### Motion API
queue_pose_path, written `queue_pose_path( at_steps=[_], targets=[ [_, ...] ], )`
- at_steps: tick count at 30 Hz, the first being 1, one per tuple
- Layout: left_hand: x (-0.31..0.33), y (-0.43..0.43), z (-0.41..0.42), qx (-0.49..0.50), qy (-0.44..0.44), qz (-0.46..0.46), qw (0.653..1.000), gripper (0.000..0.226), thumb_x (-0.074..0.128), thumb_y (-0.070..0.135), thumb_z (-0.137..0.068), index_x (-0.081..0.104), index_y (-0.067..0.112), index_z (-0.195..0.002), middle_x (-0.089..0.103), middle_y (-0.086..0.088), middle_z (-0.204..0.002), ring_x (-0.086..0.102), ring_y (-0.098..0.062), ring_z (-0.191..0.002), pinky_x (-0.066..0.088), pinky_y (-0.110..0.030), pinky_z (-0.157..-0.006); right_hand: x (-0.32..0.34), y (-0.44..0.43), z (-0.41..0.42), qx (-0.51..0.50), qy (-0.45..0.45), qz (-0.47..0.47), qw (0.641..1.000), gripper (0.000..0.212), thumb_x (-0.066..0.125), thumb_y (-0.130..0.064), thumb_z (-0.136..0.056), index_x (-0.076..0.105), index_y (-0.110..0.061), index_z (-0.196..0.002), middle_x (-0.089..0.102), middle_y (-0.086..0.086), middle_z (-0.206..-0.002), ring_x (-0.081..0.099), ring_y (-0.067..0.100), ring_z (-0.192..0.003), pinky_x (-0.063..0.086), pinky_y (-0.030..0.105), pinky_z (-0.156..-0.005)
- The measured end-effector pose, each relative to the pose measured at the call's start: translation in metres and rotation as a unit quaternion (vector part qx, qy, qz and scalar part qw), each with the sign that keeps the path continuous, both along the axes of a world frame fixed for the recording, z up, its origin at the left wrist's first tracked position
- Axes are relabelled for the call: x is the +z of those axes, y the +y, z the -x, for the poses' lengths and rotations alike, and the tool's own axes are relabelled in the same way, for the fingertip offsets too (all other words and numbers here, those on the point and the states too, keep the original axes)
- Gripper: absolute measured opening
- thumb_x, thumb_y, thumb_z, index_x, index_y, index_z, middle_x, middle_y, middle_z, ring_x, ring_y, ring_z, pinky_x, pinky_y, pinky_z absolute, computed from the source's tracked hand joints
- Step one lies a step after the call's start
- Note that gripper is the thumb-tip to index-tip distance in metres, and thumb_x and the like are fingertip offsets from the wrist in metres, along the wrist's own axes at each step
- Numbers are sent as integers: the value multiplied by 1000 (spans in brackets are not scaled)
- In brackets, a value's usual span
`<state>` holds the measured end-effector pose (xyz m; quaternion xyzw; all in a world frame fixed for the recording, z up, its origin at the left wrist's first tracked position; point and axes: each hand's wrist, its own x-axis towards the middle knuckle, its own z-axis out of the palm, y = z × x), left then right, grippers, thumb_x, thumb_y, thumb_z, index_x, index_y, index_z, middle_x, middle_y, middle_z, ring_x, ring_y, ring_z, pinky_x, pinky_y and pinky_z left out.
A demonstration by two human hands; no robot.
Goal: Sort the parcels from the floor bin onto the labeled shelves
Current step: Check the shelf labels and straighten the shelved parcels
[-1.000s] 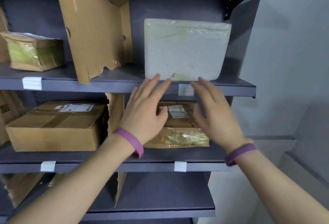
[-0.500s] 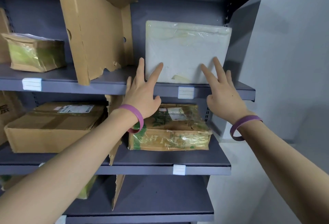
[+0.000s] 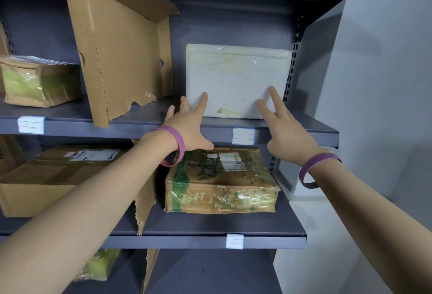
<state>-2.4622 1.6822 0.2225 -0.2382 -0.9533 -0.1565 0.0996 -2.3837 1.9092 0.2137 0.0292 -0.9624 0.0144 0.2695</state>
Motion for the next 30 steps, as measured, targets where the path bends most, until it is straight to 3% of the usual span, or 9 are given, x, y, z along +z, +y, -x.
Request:
queue_pose_path(
  at_steps=[2, 4, 13, 17, 20, 22, 25, 27, 30],
  targets=[
    [-1, 1, 3, 0, 1, 2, 1000, 121, 74, 52, -70, -24, 45, -141, -21, -11, -156, -6, -41, -144, 10, -44, -116, 2, 1, 3, -7, -21, 13, 1000, 93, 47, 8, -74, 8, -21, -154, -25, -4, -159, 26, 40, -142, 38, 34, -76],
    [-4, 2, 4, 3, 24, 11, 1000, 120, 72, 55, -70, -24, 45, -141, -20, -11, -157, 0, -39, -144, 12, -41, -116, 3, 0, 4, -16, -30, 16, 999, 93, 46, 7, -74, 7, -22, -154, -27, -4, -159, 31, 40, -139, 34, 33, -74],
    [-12, 5, 6, 21, 91, 31, 995, 118, 68, 56, -73, -24, 39, -143, -16, -18, -156, 16, -37, -142, 6, -35, -117, 1, -3, 6, -40, -21, -19, 999, 95, 49, 1, -70, 9, -21, -153, -24, 1, -160, 27, 37, -138, 36, 36, -72],
    [-16, 7, 4, 33, 124, 41, 991, 116, 67, 56, -74, -23, 35, -144, -12, -22, -156, 25, -35, -140, 2, -35, -117, -1, -5, 5, -53, -22, -33, 998, 93, 51, -1, -72, 10, -20, -153, -23, 3, -160, 19, 40, -143, 45, 41, -86],
    [-14, 7, 0, 36, 137, 47, 989, 114, 66, 56, -74, -20, 32, -146, -11, -23, -156, 21, -32, -142, -2, -38, -117, -1, -6, 4, -53, -19, -36, 998, 92, 52, -2, -73, 9, -19, -153, -20, 5, -161, 19, 38, -142, 40, 43, -99],
    [-14, 3, -6, 23, 127, 31, 991, 112, 65, 55, -76, -18, 32, -147, -12, -19, -157, 4, -30, -146, -6, -39, -117, -3, -7, 1, -49, -19, -31, 998, 94, 53, -1, -74, 7, -21, -154, -16, 5, -162, 10, 37, -146, 24, 48, -115],
    [-22, -7, -23, -22, 149, -33, 988, 101, 62, 49, -82, -11, 34, -149, -12, -7, -159, -10, -23, -146, -12, -35, -114, -11, -15, -11, -6, 29, 23, 999, 93, 48, 8, -74, 10, -21, -154, -5, 5, -163, -4, 34, -149, 5, 51, -121],
    [-31, -16, -38, -51, 191, -62, 978, 91, 59, 44, -85, -4, 34, -150, -8, -1, -160, -10, -18, -146, -14, -33, -113, -20, -24, -21, 43, 87, 46, 994, 89, 44, 12, -74, 18, -18, -153, 8, 7, -163, 2, 33, -150, 8, 49, -122],
    [-45, -27, -60, -82, 229, -117, 963, 76, 57, 35, -89, 12, 32, -150, 7, 3, -159, 1, -14, -146, -10, -29, -116, -39, -39, -36, 121, 147, 80, 978, 79, 44, 17, -72, 37, -9, -146, 31, 12, -154, 26, 33, -144, 24, 44, -119]
  ],
)
